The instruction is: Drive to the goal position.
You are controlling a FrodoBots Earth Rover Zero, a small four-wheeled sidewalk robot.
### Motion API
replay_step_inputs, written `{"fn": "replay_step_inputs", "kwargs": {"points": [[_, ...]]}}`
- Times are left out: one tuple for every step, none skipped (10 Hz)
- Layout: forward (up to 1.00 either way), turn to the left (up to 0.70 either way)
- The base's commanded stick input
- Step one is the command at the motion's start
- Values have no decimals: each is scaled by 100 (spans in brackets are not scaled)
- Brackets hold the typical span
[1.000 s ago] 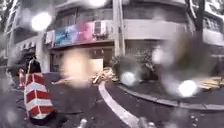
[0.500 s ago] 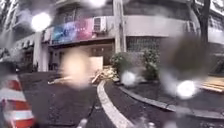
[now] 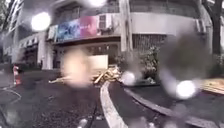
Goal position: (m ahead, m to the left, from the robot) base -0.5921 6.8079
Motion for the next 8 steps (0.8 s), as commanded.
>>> {"fn": "replay_step_inputs", "kwargs": {"points": [[0, 70], [0, 70], [0, 70], [0, 70], [0, 70], [0, 70], [0, 70], [0, 70]]}}
